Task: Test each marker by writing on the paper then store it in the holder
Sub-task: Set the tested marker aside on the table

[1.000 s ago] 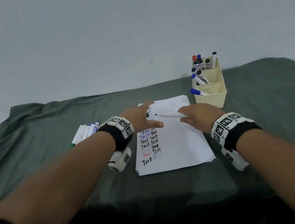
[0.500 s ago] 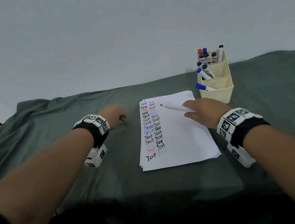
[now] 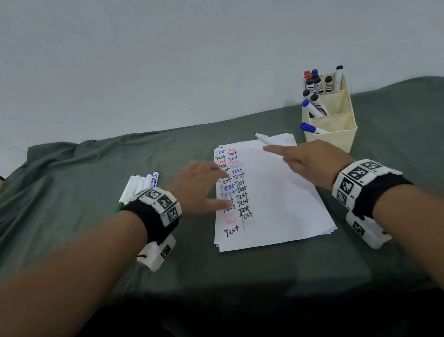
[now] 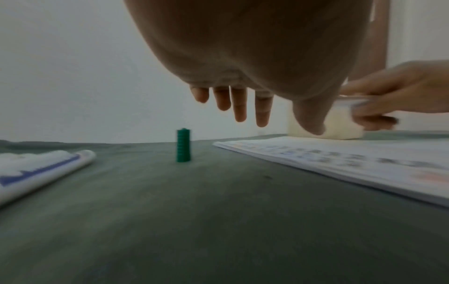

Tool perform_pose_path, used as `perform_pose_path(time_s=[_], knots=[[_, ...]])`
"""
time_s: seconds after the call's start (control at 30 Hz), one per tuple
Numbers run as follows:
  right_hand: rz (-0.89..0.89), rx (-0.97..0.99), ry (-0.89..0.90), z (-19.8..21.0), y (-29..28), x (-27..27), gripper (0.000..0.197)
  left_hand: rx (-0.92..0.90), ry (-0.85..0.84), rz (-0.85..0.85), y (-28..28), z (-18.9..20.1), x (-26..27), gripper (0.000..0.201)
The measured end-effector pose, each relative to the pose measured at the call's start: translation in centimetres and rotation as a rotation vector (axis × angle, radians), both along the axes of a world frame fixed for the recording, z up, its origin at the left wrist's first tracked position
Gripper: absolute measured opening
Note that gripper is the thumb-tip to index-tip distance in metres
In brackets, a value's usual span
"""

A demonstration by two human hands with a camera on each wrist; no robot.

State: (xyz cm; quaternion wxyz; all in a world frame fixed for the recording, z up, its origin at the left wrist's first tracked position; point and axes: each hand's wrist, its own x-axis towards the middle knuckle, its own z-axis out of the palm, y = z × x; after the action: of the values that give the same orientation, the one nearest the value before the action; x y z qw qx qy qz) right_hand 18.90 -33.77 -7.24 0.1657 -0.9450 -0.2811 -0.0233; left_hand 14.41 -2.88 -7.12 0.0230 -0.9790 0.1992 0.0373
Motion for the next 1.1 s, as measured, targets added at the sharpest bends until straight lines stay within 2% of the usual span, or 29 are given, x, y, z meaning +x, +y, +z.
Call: perform_pose_path(time_s=[0.07,0.2,0.3,0.4,0.43,0.47,0.53,0.6,0.63,0.7,0.83,0.97,1.1], knots=[[-0.031,0.064,-0.006,-0.2,0.0,-0.1,0.047,0.058,0.113,-0.016,-0.7,-1.1,-1.4,0.103],[-0.02,0.082,0.02,0.3,0.1,-0.6,0.049,0.067,0.342,0.016,-0.4,-2.7,-2.2,0.114],[0.007,0.145,0.054,1.2,0.1,-0.9,0.044,0.076,0.367,0.008,-0.3,-3.1,-1.9,0.117],[-0.087,0.534,0.12,2.3,0.8,-1.7,0.018,0.057,0.366,0.001,-0.3,-3.4,-1.9,0.118],[-0.128,0.65,0.111,2.6,1.3,-1.9,0.013,0.046,0.374,0.002,-0.3,-3.5,-1.9,0.118],[-0.166,0.764,0.137,2.8,1.9,-2.2,0.016,0.036,0.381,0.005,-0.3,-3.5,-1.9,0.118],[-0.23,1.078,0.359,2.6,3.2,-2.8,0.023,0.032,0.387,0.006,-0.3,-3.4,-2.0,0.116],[-0.243,1.342,0.69,1.5,4.5,-3.8,0.013,0.042,0.394,0.005,-0.4,-3.3,-2.0,0.112],[-0.24,1.383,0.809,0.8,5.2,-4.4,0.006,0.049,0.399,0.007,-0.5,-3.2,-2.0,0.11],[-0.222,1.346,0.907,-1.0,6.2,-5.6,0.016,0.059,0.412,0.014,-0.7,-2.9,-2.1,0.104],[-0.131,1.214,0.847,-2.7,7.2,-6.6,0.025,0.041,0.427,0.032,-1.0,-2.5,-2.3,0.096],[-0.106,1.154,0.793,-2.6,7.3,-6.8,0.024,0.031,0.44,0.033,-1.0,-2.5,-2.2,0.09],[-0.089,0.975,0.672,-2.1,7.6,-7.4,0.015,0.019,0.433,0.048,-1.0,-2.7,-2.0,0.089]])
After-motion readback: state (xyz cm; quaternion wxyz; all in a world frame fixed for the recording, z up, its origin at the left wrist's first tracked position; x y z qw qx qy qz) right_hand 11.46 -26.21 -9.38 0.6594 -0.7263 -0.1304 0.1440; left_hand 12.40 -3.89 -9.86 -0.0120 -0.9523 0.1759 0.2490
